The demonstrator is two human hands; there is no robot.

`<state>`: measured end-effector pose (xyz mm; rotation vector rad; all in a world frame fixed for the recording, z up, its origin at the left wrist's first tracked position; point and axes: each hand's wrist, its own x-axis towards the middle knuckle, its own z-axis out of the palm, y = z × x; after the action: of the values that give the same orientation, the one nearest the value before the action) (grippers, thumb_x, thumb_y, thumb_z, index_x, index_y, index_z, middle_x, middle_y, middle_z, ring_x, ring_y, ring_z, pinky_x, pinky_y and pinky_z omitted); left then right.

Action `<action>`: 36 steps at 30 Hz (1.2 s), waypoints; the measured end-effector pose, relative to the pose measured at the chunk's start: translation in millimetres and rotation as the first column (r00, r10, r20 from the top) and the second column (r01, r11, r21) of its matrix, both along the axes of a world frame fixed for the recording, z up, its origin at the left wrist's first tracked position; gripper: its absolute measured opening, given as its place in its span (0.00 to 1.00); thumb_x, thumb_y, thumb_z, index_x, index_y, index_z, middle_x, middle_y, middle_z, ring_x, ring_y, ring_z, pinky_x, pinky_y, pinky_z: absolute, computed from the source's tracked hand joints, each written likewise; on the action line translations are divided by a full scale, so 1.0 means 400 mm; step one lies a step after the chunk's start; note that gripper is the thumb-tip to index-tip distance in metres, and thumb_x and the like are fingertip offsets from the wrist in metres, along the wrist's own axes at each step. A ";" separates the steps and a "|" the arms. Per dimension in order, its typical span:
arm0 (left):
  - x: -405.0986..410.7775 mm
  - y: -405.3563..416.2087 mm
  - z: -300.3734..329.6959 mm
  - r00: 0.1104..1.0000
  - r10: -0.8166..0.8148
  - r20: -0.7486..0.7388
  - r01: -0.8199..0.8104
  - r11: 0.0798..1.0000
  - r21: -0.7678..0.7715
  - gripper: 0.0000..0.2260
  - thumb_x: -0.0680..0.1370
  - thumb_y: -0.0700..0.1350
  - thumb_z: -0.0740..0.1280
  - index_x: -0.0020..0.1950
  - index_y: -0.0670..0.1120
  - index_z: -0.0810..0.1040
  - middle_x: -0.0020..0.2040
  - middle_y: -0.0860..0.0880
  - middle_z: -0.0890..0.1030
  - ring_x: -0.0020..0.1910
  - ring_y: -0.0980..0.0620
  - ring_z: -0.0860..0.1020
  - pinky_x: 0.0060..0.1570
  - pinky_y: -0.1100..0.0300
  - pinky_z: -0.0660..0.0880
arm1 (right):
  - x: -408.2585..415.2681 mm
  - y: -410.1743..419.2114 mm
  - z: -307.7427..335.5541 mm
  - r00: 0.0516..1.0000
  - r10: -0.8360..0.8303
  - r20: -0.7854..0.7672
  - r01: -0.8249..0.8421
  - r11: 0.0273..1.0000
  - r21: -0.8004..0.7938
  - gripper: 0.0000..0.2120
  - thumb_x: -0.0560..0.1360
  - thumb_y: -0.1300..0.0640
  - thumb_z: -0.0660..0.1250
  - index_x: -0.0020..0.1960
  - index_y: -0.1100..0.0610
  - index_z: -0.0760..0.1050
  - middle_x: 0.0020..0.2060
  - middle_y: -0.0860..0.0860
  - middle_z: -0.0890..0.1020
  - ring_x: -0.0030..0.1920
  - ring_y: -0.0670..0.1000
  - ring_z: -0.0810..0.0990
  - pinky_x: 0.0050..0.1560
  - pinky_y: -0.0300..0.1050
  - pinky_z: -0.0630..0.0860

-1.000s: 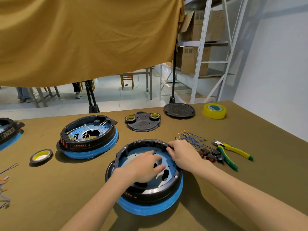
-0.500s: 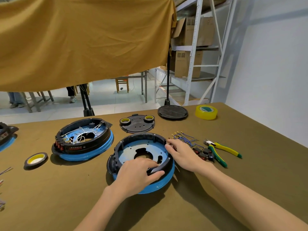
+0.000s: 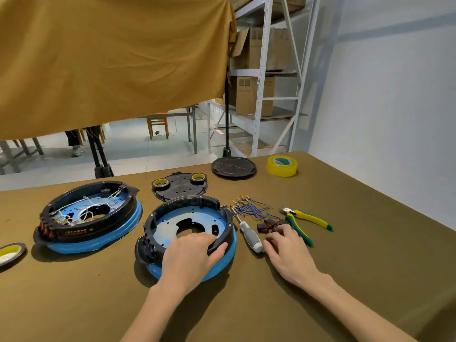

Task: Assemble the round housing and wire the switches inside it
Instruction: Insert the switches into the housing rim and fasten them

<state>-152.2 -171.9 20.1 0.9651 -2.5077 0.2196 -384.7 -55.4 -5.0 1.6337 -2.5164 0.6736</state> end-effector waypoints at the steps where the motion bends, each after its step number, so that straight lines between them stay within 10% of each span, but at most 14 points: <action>1: -0.006 0.001 0.000 1.000 -0.001 -0.002 0.001 1.000 -0.013 0.25 0.80 0.69 0.48 0.44 0.57 0.78 0.30 0.57 0.72 0.27 0.58 0.72 0.24 0.66 0.61 | 0.005 0.000 -0.004 1.000 -0.001 0.006 0.001 1.000 -0.008 0.15 0.84 0.45 0.61 0.62 0.50 0.81 0.64 0.50 0.73 0.62 0.51 0.73 0.63 0.49 0.70; 7: -0.024 -0.006 -0.008 0.999 0.034 -0.027 -0.036 0.998 -0.055 0.23 0.81 0.68 0.50 0.42 0.57 0.77 0.29 0.56 0.72 0.26 0.57 0.71 0.24 0.66 0.66 | 0.045 -0.001 -0.028 0.986 0.144 -0.079 -0.147 0.988 -0.038 0.12 0.81 0.46 0.63 0.60 0.47 0.80 0.65 0.50 0.73 0.64 0.53 0.72 0.66 0.47 0.67; 11: -0.031 -0.006 -0.006 0.999 0.041 -0.036 -0.043 0.997 -0.067 0.24 0.80 0.68 0.49 0.40 0.56 0.77 0.28 0.56 0.70 0.25 0.58 0.70 0.23 0.66 0.66 | 0.006 0.001 -0.024 0.975 -0.066 -0.210 0.036 0.989 -0.143 0.11 0.75 0.54 0.71 0.57 0.53 0.82 0.57 0.54 0.78 0.55 0.57 0.77 0.58 0.53 0.74; 15: -0.032 -0.002 -0.006 0.998 0.048 -0.044 -0.051 0.997 -0.065 0.24 0.80 0.68 0.49 0.43 0.57 0.79 0.30 0.56 0.72 0.26 0.59 0.71 0.23 0.66 0.68 | -0.039 -0.009 -0.003 0.934 -0.162 -0.318 0.197 0.977 0.080 0.18 0.82 0.49 0.58 0.68 0.53 0.74 0.69 0.54 0.72 0.64 0.57 0.73 0.64 0.51 0.69; 28: -0.032 -0.003 -0.009 0.998 0.048 -0.051 -0.049 0.998 -0.033 0.22 0.81 0.68 0.52 0.41 0.56 0.77 0.30 0.56 0.72 0.27 0.59 0.72 0.25 0.66 0.68 | -0.065 -0.021 0.021 0.951 0.212 0.225 -0.195 0.976 -0.096 0.21 0.75 0.56 0.75 0.66 0.47 0.75 0.53 0.43 0.78 0.41 0.41 0.77 0.46 0.33 0.76; 36: -0.032 -0.005 -0.010 0.997 0.047 -0.067 -0.048 0.999 -0.012 0.26 0.80 0.69 0.48 0.48 0.57 0.82 0.33 0.58 0.75 0.29 0.60 0.74 0.27 0.67 0.72 | -0.048 -0.053 0.048 0.997 0.060 0.055 -0.061 0.998 0.010 0.29 0.76 0.37 0.69 0.72 0.50 0.71 0.62 0.47 0.74 0.60 0.48 0.78 0.55 0.46 0.78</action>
<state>-165.1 -173.8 16.0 1.0113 -2.4214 0.2150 -403.8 -76.5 14.2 1.7249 -2.5224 0.7206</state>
